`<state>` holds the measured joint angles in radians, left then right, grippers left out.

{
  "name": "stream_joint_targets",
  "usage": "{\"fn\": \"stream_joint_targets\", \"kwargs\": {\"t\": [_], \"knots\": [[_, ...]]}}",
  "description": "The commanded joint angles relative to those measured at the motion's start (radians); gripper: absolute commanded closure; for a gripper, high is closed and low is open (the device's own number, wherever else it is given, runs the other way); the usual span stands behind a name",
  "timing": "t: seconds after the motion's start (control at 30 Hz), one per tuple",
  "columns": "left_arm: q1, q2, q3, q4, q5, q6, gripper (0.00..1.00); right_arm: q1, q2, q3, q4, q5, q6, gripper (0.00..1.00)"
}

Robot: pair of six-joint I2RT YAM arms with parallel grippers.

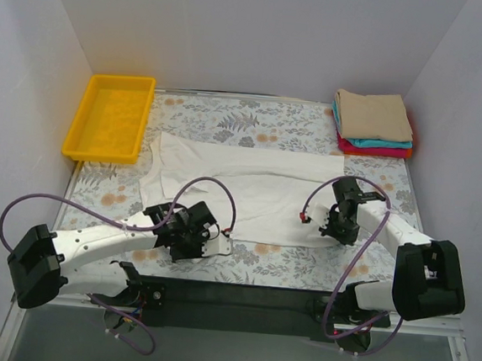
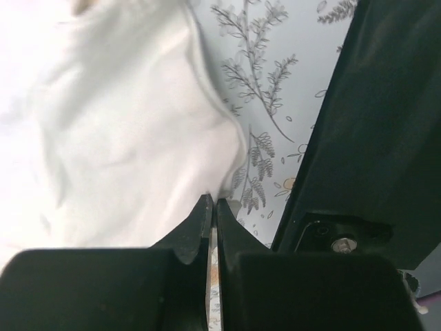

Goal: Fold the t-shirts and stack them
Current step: Fold the tshirt

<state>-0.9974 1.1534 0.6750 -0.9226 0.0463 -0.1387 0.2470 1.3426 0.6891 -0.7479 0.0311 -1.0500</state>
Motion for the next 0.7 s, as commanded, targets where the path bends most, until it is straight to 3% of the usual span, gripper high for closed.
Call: {"fn": "stream_joint_targets", "kwargs": {"t": [0.0,0.17,0.3,0.47,0.67], "knots": [[0.054,-0.043,0.104,-0.042,0.047,-0.013,1.00,-0.006,-0.048,0.050,-0.076,0.000,-0.024,0.96],[0.164,-0.078,0.175,-0.073,0.044,0.025,1.00,-0.012,-0.039,0.098,-0.106,-0.005,-0.019,0.99],[0.313,-0.103,0.235,-0.079,0.046,0.103,1.00,-0.032,-0.008,0.180,-0.139,-0.023,-0.008,0.99],[0.491,-0.089,0.294,0.034,0.027,0.229,1.00,-0.051,0.072,0.289,-0.148,-0.023,-0.015,0.99],[0.667,0.046,0.402,0.181,0.075,0.312,1.00,-0.083,0.190,0.418,-0.148,-0.023,-0.030,0.99]]}}
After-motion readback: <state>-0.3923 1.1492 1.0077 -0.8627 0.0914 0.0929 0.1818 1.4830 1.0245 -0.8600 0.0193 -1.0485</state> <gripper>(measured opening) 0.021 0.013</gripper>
